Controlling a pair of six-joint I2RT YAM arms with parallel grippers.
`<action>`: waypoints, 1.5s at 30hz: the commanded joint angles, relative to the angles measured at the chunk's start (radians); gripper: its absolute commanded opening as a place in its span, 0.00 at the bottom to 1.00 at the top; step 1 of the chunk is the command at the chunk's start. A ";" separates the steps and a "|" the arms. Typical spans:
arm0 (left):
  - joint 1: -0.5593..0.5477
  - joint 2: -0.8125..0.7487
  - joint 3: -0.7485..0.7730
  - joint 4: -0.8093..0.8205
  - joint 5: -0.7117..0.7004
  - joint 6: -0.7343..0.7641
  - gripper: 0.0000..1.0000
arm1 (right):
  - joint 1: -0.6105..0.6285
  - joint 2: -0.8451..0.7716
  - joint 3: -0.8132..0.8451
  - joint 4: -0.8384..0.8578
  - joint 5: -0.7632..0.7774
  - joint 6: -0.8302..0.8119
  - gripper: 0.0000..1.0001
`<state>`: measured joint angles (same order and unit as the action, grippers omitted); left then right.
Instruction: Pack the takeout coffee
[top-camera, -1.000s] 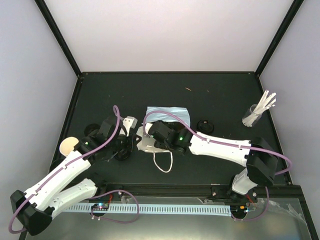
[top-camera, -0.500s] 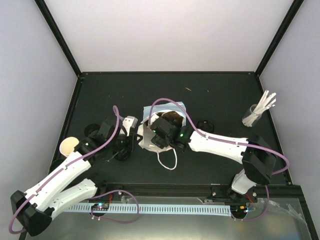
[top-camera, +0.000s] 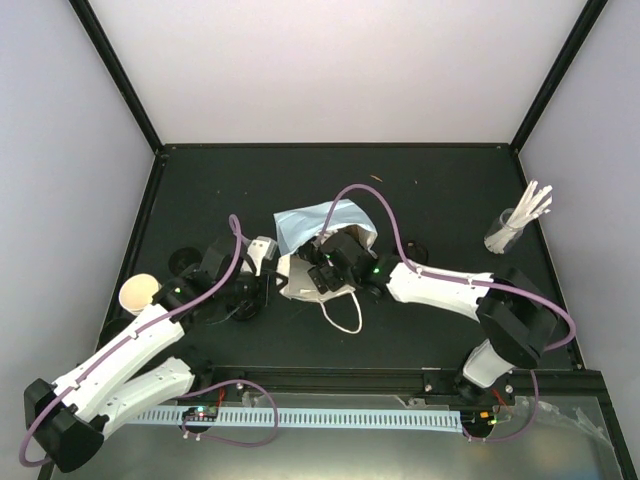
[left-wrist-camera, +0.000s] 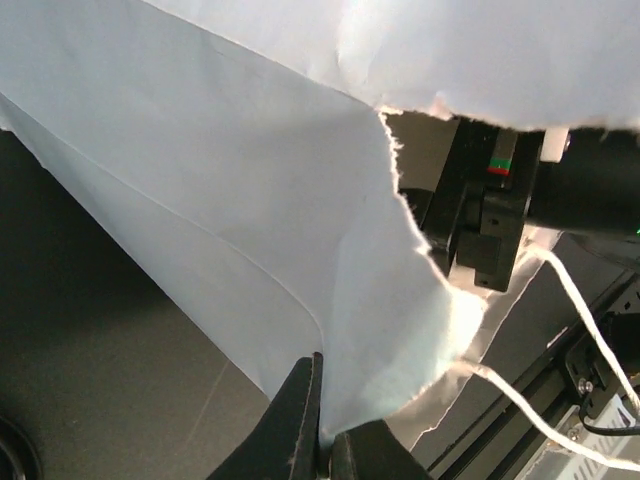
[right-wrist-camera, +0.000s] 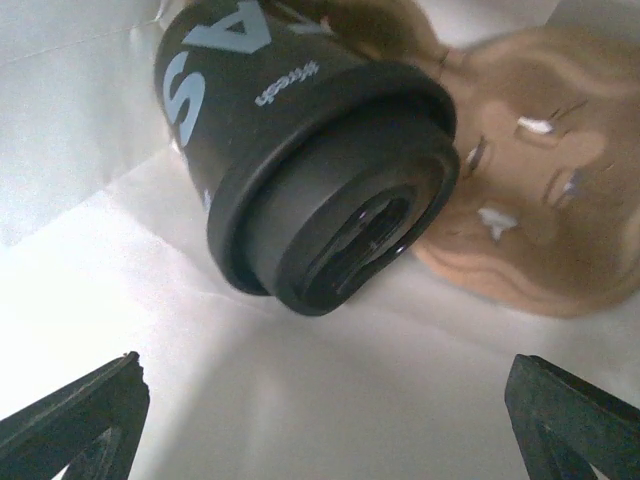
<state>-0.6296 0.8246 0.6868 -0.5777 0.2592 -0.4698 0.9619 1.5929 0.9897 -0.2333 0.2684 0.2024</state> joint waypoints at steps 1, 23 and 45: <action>-0.005 0.000 -0.008 0.007 0.055 -0.013 0.02 | -0.018 -0.065 -0.083 0.192 -0.114 0.111 1.00; 0.329 0.143 0.414 -0.226 -0.040 0.106 0.99 | -0.018 -0.106 -0.203 0.315 -0.126 0.129 1.00; 0.542 1.169 0.818 0.040 0.393 0.105 0.96 | -0.018 -0.037 -0.160 0.376 -0.069 0.192 1.00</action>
<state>-0.0856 1.9221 1.4258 -0.5678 0.5747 -0.3702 0.9512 1.5360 0.8036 0.0933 0.1638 0.4068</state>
